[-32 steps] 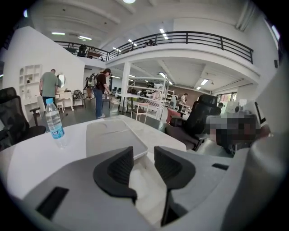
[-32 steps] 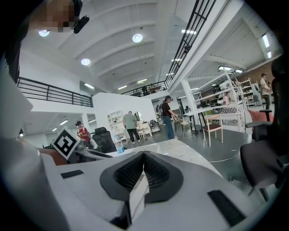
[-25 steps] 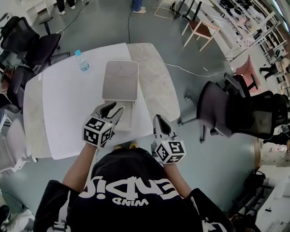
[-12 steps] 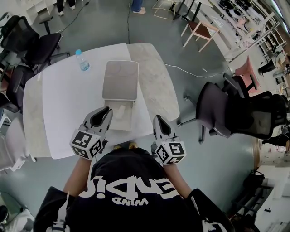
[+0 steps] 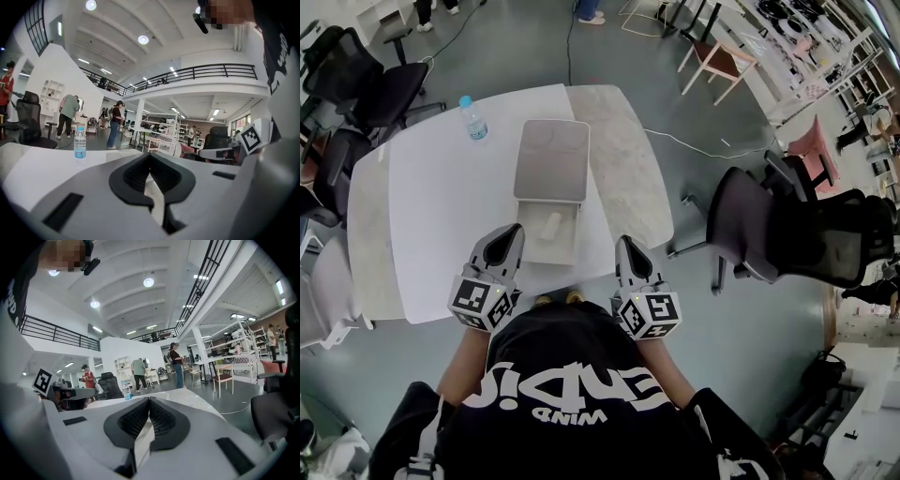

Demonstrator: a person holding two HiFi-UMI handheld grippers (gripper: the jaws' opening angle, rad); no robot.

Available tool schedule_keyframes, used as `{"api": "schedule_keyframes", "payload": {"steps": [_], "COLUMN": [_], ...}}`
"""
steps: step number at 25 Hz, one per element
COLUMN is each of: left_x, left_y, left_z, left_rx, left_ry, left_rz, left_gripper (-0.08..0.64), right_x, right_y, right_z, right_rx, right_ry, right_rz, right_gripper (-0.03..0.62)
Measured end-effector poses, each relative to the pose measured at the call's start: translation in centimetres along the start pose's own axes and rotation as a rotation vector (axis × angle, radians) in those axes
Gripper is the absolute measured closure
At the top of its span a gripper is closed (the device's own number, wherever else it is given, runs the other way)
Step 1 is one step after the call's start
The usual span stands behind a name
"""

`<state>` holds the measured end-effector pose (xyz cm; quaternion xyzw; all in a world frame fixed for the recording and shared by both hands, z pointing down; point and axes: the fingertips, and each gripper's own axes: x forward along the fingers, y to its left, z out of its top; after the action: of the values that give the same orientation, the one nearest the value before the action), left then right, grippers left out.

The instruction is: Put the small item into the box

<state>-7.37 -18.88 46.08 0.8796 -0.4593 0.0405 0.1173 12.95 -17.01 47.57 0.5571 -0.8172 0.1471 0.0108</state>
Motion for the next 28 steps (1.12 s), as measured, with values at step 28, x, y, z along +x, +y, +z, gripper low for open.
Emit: {"api": "schedule_keyframes", "payload": {"steps": [28], "left_x": [-0.9], "left_y": [1.3], "left_z": [-1.2], "left_rx": [-0.038], "left_ry": [-0.039], "left_rz": [0.065], "left_gripper": [0.551], "right_x": [0.4], "right_y": [1.1], "right_z": [-1.4], "right_rx": [-0.054], "right_ry": [0.018], "right_rz": [0.005], "right_gripper": [0.569]}}
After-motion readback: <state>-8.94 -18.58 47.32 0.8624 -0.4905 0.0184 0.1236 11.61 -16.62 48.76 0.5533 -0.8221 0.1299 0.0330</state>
